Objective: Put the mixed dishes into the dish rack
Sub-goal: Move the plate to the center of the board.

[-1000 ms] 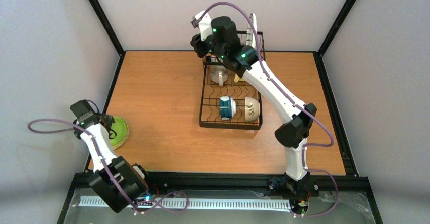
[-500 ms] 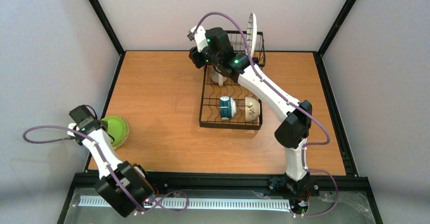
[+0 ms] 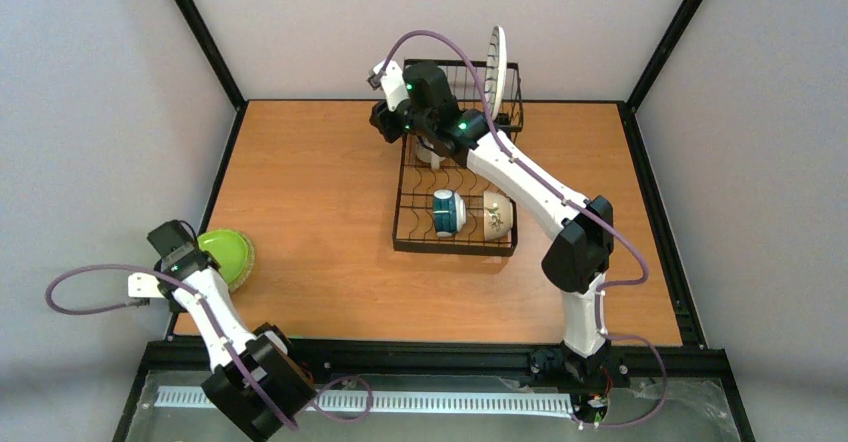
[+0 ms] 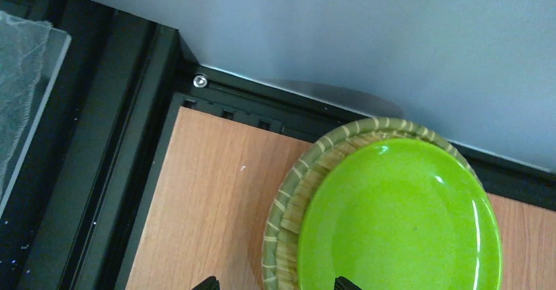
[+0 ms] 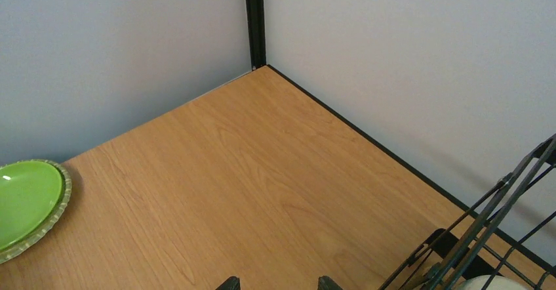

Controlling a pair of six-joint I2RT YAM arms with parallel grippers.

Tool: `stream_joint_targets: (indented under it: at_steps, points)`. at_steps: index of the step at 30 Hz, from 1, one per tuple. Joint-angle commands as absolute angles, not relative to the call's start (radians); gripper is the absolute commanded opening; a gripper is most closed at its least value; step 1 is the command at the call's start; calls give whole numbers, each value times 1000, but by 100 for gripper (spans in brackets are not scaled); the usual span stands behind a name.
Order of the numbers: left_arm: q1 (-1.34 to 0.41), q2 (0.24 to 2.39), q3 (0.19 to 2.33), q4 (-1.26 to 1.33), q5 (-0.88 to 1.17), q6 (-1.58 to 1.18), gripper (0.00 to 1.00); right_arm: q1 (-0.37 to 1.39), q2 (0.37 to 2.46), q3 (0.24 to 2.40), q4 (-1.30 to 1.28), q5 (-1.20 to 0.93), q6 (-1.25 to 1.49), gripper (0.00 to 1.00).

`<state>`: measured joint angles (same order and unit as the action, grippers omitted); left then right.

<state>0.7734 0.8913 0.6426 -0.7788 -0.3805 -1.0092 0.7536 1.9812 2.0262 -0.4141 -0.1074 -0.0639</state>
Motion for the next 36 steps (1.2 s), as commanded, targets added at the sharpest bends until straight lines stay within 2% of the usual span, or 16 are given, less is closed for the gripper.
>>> stream_joint_targets:
  at_steps: [1, 21, 36]
  points:
    - [777, 886, 634, -812, -478, -1134, 99, 761, 1956, 2007, -391, -132, -57, 68]
    - [778, 1120, 641, -770, -614, -1273, 99, 723, 2022, 2019, -365, -179, -32, 68]
    - [778, 1234, 661, -719, -610, -1339, 98, 685, 2079, 2045, -375, -210, -31, 69]
